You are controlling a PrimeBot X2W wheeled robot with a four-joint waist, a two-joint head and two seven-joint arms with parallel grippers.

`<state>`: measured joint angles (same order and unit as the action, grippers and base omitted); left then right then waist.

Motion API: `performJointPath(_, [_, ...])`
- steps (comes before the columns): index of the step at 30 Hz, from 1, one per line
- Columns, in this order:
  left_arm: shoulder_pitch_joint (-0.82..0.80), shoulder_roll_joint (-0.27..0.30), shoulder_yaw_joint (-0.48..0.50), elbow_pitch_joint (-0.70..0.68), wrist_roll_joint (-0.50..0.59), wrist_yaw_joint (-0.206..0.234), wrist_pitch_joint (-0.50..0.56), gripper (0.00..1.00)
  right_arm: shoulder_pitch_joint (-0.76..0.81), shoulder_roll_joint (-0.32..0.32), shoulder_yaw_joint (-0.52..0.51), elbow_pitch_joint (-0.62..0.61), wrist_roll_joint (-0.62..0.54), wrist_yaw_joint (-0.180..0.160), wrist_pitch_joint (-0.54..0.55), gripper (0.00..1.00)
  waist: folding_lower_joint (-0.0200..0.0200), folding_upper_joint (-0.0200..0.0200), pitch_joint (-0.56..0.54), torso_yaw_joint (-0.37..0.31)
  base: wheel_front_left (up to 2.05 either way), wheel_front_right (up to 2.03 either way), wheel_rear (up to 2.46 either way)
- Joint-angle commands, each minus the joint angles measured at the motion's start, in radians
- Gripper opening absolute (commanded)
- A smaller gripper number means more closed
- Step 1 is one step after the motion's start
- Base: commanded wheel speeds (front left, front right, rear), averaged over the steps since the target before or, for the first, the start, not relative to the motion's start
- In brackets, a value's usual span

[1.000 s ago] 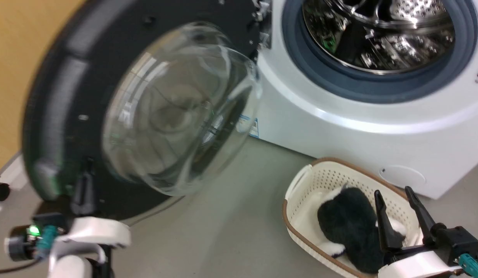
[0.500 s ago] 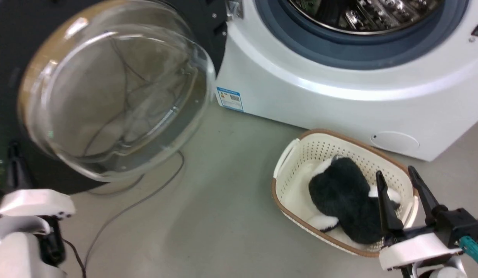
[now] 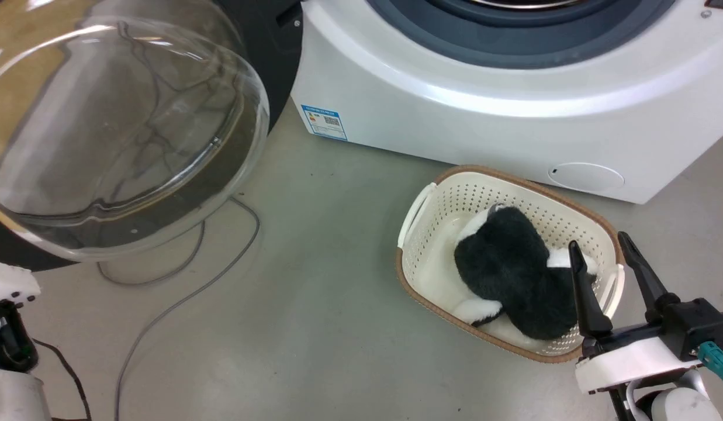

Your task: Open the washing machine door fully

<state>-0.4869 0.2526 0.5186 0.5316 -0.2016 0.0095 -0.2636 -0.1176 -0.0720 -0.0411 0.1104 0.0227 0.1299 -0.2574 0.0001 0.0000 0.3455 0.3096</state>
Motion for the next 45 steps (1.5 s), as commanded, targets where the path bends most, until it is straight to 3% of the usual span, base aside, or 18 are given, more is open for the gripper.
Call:
performJointPath(1, [-0.017,0.007,0.005,0.006,0.01,-0.005,0.002,0.0,-0.018,-0.008,0.001,0.001,-0.006,0.001,-0.004,1.0,-0.0001,0.0,0.003,-0.003,0.0,0.0,0.0])
performJointPath(8, [-0.014,-0.023,0.035,-0.018,0.039,-0.033,0.002,0.0,-0.018,-0.007,-0.003,0.008,-0.007,0.001,-0.004,1.0,-0.0001,0.0,-0.007,-0.006,0.0,0.0,0.0])
performJointPath(20, [0.137,-0.143,0.057,-0.243,0.097,-0.103,0.002,0.0,0.021,0.013,-0.007,0.0,-0.003,0.001,-0.004,1.0,-0.0001,0.0,-0.143,-0.03,0.0,0.0,0.0])
performJointPath(32, [0.307,-0.2,-0.129,-0.434,0.131,-0.13,0.002,0.0,0.093,0.021,-0.025,-0.077,0.027,0.001,-0.004,1.0,-0.0001,0.0,-0.262,-0.088,0.0,0.0,0.0])
performJointPath(37, [0.368,-0.202,-0.243,-0.449,0.1,-0.106,0.002,0.0,0.117,0.022,-0.027,-0.105,0.043,0.001,-0.004,1.0,-0.0001,0.0,-0.289,-0.121,0.0,0.0,0.0])
performJointPath(39, [0.39,-0.202,-0.288,-0.456,0.089,-0.102,0.002,1.0,0.126,0.022,-0.028,-0.114,0.047,0.001,-0.004,1.0,-0.0001,0.0,-0.3,-0.136,0.0,0.0,0.0])
performJointPath(45, [0.45,-0.202,-0.376,-0.474,0.094,-0.09,0.002,1.0,0.145,0.022,-0.029,-0.137,0.059,0.001,-0.004,1.0,-0.0001,0.0,-0.323,-0.186,0.0,0.0,0.0])
